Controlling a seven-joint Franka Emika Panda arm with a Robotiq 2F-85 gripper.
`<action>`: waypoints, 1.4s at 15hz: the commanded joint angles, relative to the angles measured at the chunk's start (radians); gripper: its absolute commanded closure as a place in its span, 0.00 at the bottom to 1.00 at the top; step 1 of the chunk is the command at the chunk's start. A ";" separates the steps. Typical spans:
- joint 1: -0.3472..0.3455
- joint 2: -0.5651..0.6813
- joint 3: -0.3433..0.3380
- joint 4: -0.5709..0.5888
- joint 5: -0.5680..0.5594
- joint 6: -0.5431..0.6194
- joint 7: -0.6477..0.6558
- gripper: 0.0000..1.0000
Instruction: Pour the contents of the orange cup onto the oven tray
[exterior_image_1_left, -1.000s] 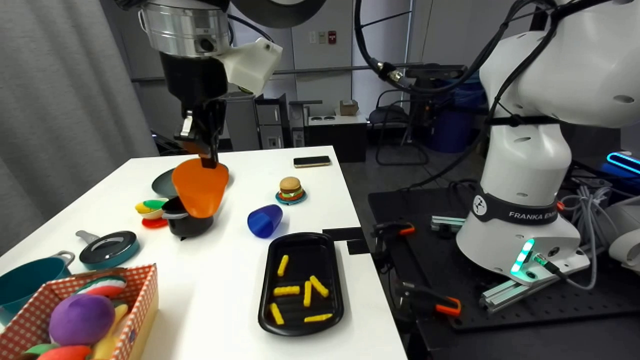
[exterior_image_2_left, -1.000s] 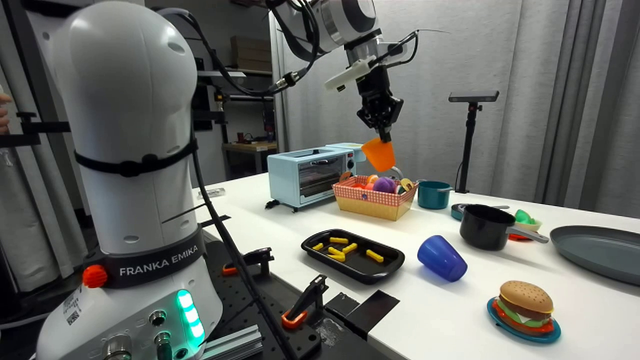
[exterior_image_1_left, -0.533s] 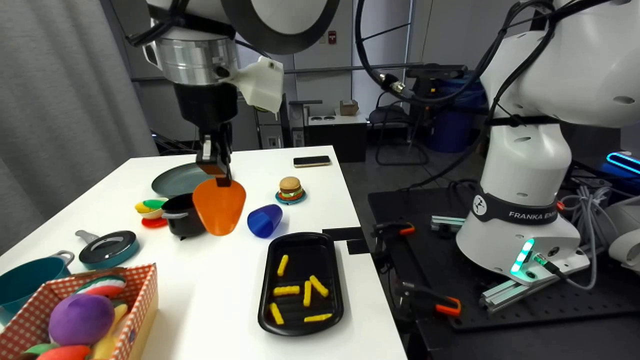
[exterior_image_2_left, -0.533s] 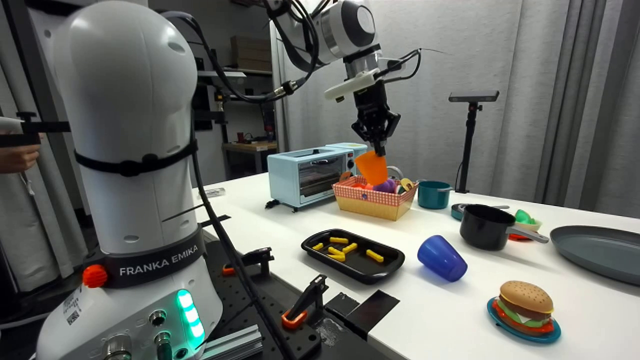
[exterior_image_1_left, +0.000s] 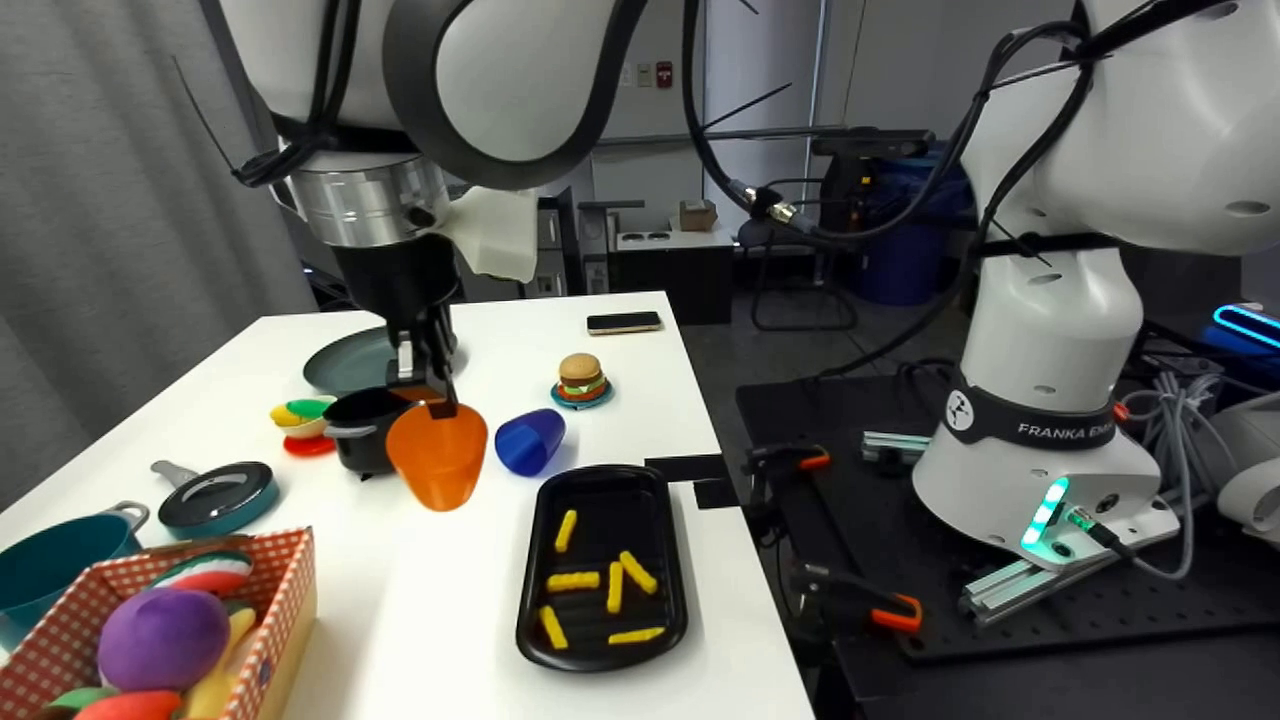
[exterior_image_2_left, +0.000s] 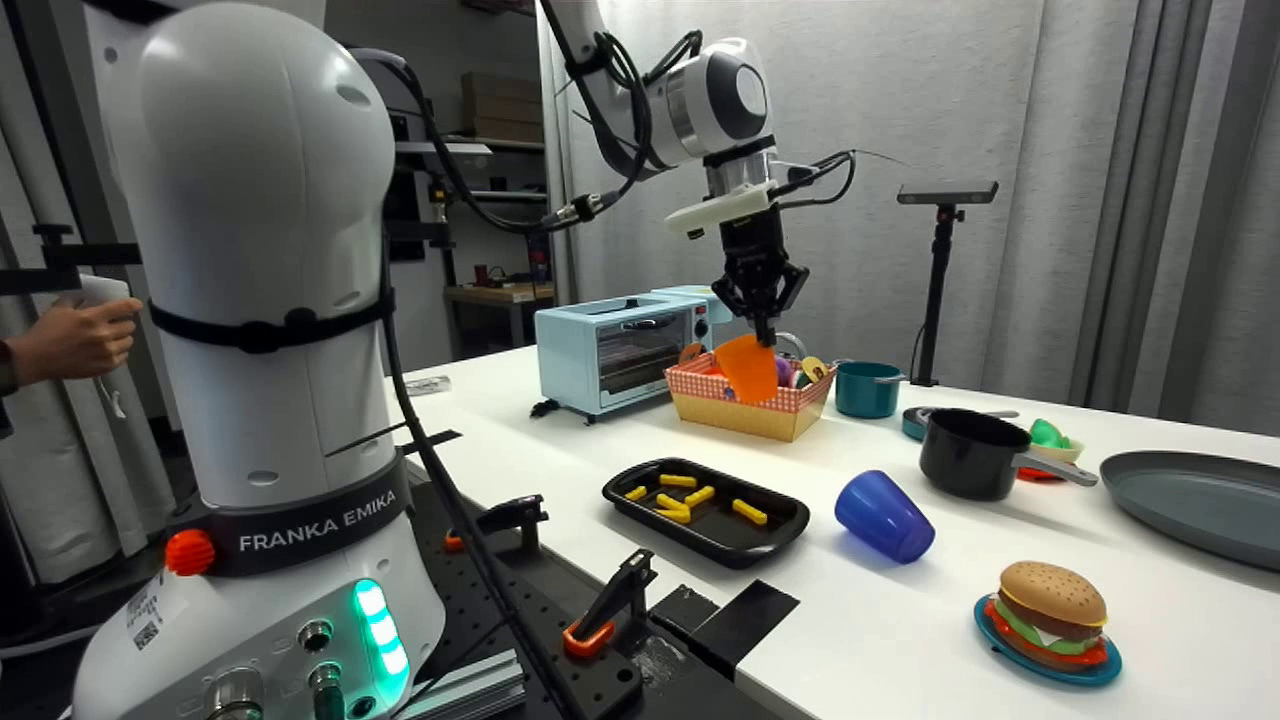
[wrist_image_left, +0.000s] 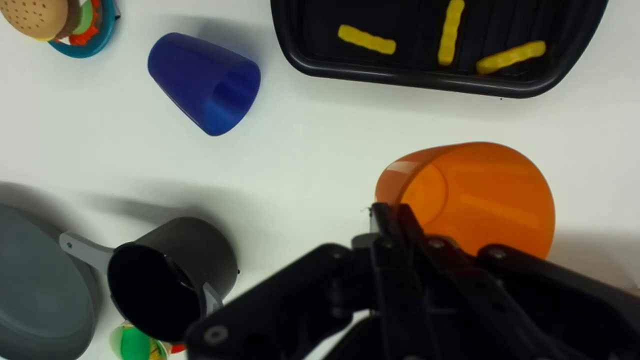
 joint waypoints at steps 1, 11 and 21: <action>0.018 0.087 -0.004 0.089 -0.012 0.002 0.006 0.99; 0.011 0.239 -0.041 0.202 0.015 0.029 -0.018 0.99; 0.017 0.358 -0.053 0.265 0.039 0.079 -0.010 0.99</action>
